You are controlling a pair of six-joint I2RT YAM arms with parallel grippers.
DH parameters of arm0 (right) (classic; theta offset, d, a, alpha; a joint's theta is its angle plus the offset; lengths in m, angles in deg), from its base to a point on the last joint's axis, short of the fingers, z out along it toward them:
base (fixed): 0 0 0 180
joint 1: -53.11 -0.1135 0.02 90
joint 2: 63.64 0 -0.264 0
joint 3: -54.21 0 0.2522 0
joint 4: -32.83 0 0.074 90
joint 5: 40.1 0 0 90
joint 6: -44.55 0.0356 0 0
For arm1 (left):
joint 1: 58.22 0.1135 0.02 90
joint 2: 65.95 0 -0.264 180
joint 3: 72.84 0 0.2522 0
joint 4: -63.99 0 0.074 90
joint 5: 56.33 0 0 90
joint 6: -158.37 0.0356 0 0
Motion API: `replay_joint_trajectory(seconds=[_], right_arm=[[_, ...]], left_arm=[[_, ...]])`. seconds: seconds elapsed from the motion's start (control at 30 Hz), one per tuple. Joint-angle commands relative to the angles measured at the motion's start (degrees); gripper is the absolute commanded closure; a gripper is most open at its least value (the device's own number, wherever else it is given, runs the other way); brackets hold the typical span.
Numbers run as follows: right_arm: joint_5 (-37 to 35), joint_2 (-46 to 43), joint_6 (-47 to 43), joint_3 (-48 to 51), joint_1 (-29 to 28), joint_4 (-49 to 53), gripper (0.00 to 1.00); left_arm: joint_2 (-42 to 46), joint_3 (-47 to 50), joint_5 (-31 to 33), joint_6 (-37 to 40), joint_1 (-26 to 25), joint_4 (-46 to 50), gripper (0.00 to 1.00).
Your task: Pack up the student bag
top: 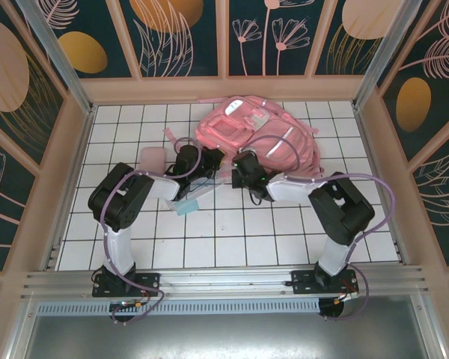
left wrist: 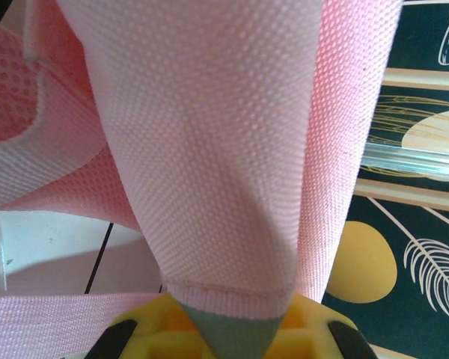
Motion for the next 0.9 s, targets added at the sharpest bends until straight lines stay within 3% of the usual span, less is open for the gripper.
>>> replay_joint_trajectory(seconds=[0.0,0.2,0.37,0.5,0.63,0.77,0.8,0.87], right_arm=[[4.55,-5.77,1.95,4.14,2.02,3.44,1.00],[8.88,-11.12,1.56,9.60,7.42,8.16,1.00],[8.64,-15.25,-0.45,10.67,9.26,15.90,1.00],[9.00,-18.95,-0.73,11.55,14.10,23.07,1.00],[17.31,-21.14,-0.28,11.91,15.26,24.38,1.00],[30.38,-20.29,2.32,11.08,14.13,17.25,1.00],[32.14,-19.53,3.32,10.45,13.76,14.76,1.00],[35.67,-17.47,5.42,9.11,13.31,9.76,1.00]], left_arm=[[-1.13,-1.95,-1.19,0.78,1.37,-2.28,1.00],[-0.39,-3.53,-1.02,3.94,2.39,0.67,1.00],[-0.66,-4.25,-1.40,6.80,3.61,2.97,1.00],[-2.29,-8.37,-2.25,11.64,5.47,7.36,1.00],[-7.58,-16.02,-5.13,16.79,6.90,11.68,1.00],[-13.78,-24.64,-9.84,17.74,7.09,12.28,1.00],[-14.24,-25.57,-10.44,17.73,7.09,12.51,0.88],[-13.52,-25.99,-10.85,18.45,7.08,14.78,0.43]])
